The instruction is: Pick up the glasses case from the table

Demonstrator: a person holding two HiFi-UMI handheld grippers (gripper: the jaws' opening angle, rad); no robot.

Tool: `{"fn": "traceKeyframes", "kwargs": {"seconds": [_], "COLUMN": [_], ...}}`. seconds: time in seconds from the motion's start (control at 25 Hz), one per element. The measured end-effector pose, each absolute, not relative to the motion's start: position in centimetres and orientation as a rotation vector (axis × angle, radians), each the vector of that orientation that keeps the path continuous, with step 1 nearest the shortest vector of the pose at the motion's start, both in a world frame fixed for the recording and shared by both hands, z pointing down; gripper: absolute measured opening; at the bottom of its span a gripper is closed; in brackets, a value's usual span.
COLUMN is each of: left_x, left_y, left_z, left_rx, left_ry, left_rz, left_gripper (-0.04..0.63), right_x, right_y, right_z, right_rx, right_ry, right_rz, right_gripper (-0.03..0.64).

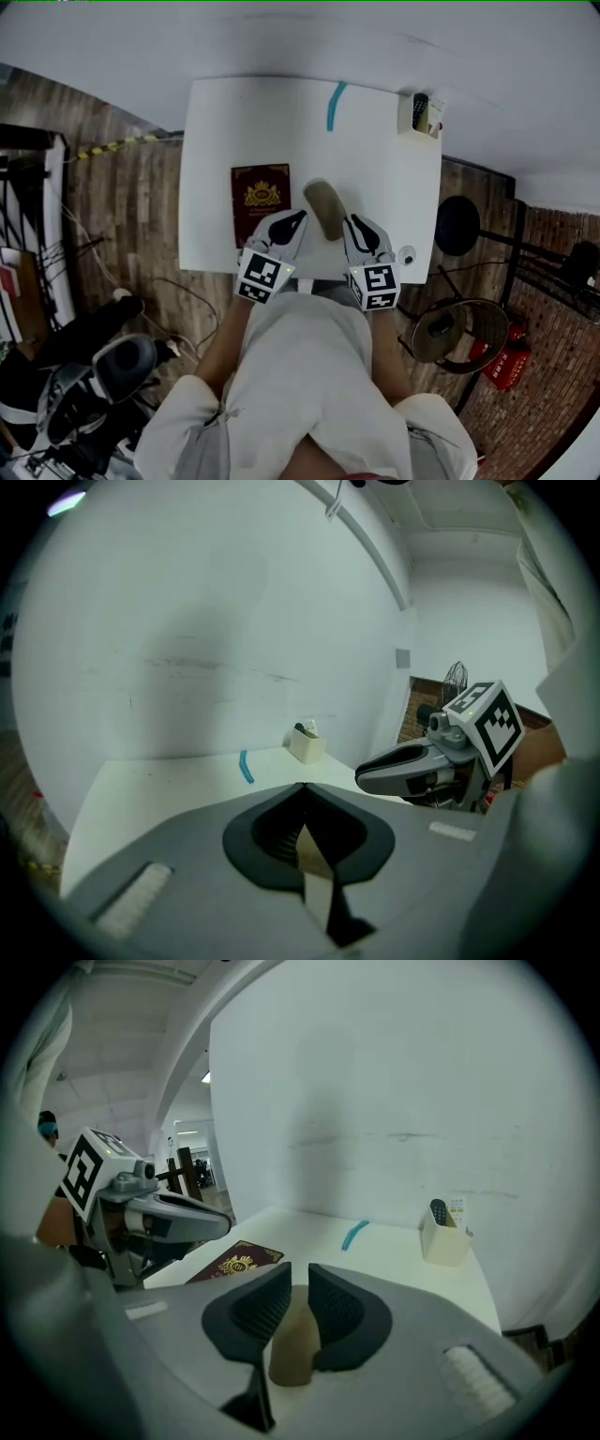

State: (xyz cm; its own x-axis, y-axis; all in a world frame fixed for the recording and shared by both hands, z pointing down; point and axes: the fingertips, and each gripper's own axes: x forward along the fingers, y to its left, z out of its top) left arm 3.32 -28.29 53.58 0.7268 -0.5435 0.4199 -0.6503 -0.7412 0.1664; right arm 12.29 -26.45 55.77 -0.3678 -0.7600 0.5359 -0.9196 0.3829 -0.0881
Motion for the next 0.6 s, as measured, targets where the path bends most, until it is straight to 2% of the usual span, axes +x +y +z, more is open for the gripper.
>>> {"fn": "traceKeyframes", "kwargs": {"seconds": [0.4,0.6], "left_x": [4.5,4.7], "left_y": [-27.7,-27.7], "left_z": [56.7,58.4], "left_rx": [2.539,2.507], "left_ry": [-0.961,-0.963], "left_rz": [0.567,0.603], "left_gripper": [0.018,0.018], "right_x": [12.5,12.3], "right_y": [-26.8,-27.0], "right_z": [59.3,61.4], "right_rx": [1.314,1.246], "right_ry": [-2.240,-2.220], "right_rz": [0.588,0.617], "right_gripper": [0.097,0.145]}}
